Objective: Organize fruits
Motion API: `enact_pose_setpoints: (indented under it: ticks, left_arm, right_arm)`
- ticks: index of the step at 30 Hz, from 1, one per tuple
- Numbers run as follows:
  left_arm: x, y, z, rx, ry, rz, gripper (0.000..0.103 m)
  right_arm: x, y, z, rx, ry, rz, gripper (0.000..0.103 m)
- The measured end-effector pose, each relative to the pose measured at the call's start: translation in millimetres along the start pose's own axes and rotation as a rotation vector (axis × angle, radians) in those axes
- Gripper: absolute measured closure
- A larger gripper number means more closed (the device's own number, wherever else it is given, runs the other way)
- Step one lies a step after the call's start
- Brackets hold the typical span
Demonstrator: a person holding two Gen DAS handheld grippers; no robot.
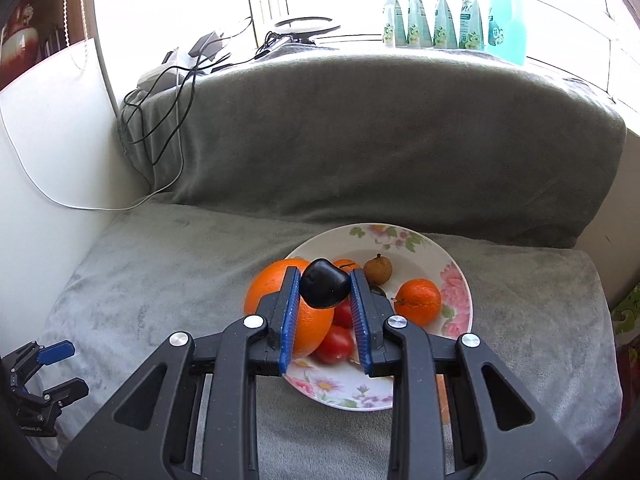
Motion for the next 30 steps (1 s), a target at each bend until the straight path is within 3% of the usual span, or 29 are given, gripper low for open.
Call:
enact_pose_setpoints:
  ticks: [12, 13, 14, 16, 22, 26, 30]
  left_arm:
    - [7.7, -0.5, -2.4, 0.001, -0.014, 0.012, 0.026]
    - [8.7, -0.8, -2.7, 0.001, -0.015, 0.014, 0.026]
    - [9.6, -1.9, -3.0, 0.001, -0.019, 0.018, 0.026]
    - [12.5, -2.6, -4.0, -0.001, -0.026, 0.024, 0.026]
    - [24.7, -4.7, -12.5, 0.012, -0.051, 0.045, 0.026]
    - [35.1, -6.5, -16.9, 0.024, -0.068, 0.060, 0.026]
    - [45.1, -5.5, -23.6, 0.044, -0.087, 0.075, 0.026]
  right_arm:
    - [16.2, -12.1, 5.2, -0.021, -0.023, 0.028, 0.076]
    - [16.6, -12.1, 4.6, -0.019, -0.024, 0.031, 0.070]
    - [17.3, -11.3, 3.9, -0.013, -0.024, 0.035, 0.056]
    - [17.5, -8.7, 2.5, 0.001, -0.023, 0.034, 0.044]
    - [17.1, -1.6, 3.6, 0.006, -0.032, 0.032, 0.044]
    - [13.5, 8.0, 7.1, 0.017, -0.017, 0.050, 0.035]
    - [8.6, 22.2, 9.3, 0.032, -0.006, 0.064, 0.034]
Point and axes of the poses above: each gripper's, at about its wrist camera, not at the fingertips, and y roughly against the way its jaws point, x to its right, z to its underside, the point moved 10 cm from there along -y, roughly the way its jaws point, and after that the axes turned 3 degrees about -y, right-handed, at the moved point
